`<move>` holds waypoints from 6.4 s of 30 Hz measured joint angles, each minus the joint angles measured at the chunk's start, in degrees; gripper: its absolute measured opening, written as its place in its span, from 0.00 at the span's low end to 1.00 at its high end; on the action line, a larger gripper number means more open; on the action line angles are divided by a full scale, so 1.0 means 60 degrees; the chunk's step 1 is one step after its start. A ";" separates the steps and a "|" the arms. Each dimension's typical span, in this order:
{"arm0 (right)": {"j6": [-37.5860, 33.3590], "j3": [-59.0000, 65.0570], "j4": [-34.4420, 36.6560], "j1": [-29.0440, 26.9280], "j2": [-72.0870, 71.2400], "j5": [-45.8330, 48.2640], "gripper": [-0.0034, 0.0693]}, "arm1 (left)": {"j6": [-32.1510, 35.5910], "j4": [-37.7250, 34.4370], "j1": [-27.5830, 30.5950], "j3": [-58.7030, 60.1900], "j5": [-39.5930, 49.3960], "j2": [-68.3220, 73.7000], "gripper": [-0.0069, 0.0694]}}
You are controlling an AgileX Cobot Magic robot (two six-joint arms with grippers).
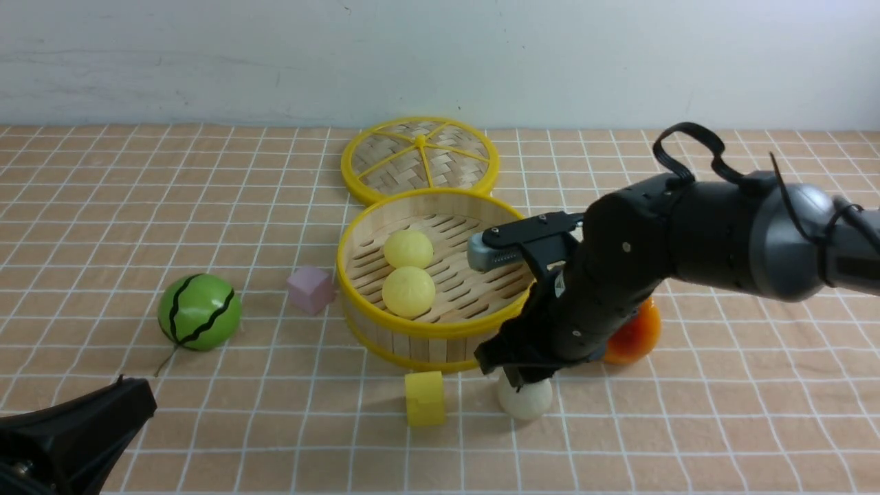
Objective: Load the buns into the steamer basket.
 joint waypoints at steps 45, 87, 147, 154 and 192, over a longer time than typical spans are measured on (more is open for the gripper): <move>-0.0045 -0.2239 -0.0239 -0.0394 0.1482 -0.1890 0.41 | 0.0000 0.0000 0.0000 0.0000 0.0000 0.0009 0.13; 0.0024 -0.5825 -0.0481 -0.2692 0.4053 -0.1047 0.44 | 0.0000 0.0000 0.0000 0.0000 0.0000 0.0009 0.20; -0.2377 -0.5878 0.1740 -0.1348 0.2289 0.0624 0.64 | 0.0000 0.0000 0.0000 0.0000 0.0002 0.0009 0.26; -0.0847 -0.5293 0.0425 -0.1320 -0.0890 0.3508 0.28 | 0.0000 0.0000 0.0000 0.0000 0.0002 0.0009 0.27; -0.0208 0.3727 0.0140 -0.2708 -1.1290 0.4471 0.05 | 0.0000 -0.0003 0.0000 0.0000 0.0081 0.0009 0.32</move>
